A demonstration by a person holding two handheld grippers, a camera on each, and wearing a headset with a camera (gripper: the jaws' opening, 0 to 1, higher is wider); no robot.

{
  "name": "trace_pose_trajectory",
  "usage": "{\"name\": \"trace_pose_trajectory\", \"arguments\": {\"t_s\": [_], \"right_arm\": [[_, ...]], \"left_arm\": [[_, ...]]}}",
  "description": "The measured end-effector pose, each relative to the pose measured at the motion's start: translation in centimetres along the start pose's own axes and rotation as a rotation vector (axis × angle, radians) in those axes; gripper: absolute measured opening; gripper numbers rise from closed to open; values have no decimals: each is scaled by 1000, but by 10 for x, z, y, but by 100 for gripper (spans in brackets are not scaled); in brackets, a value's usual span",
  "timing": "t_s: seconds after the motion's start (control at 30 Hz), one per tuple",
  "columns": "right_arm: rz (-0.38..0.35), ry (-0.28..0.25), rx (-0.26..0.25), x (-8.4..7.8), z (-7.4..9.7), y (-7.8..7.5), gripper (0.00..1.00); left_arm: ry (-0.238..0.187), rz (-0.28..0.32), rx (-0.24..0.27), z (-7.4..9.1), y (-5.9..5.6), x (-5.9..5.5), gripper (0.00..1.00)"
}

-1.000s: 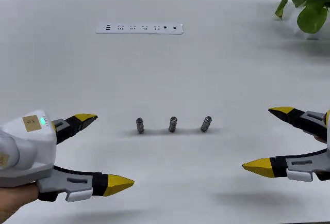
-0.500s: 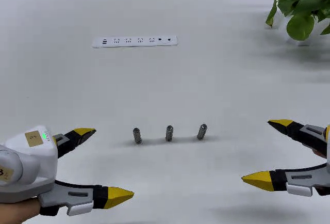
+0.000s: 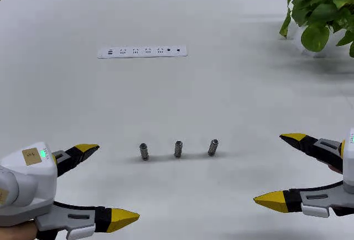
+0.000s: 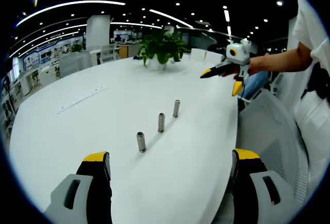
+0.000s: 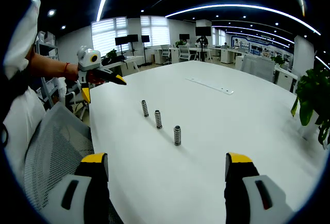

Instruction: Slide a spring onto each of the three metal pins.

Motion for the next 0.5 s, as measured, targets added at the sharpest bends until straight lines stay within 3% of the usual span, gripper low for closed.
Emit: {"name": "trace_pose_trajectory", "arguments": {"t_s": [0.5], "right_arm": [[-3, -5, 1, 0, 0, 2, 95]], "left_arm": [[-10, -1, -4, -1, -2, 1, 100]]}}
Point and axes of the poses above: the centre of the closed fingertips' face, and the gripper's own axes: z roughly backward along the fingers, y roughly to its left, x roughly out of its top, the point moved 6 cm from there along z, roughly backward along the fingers, and after that the axes turned 5 degrees about -x, right-handed, at the moved point
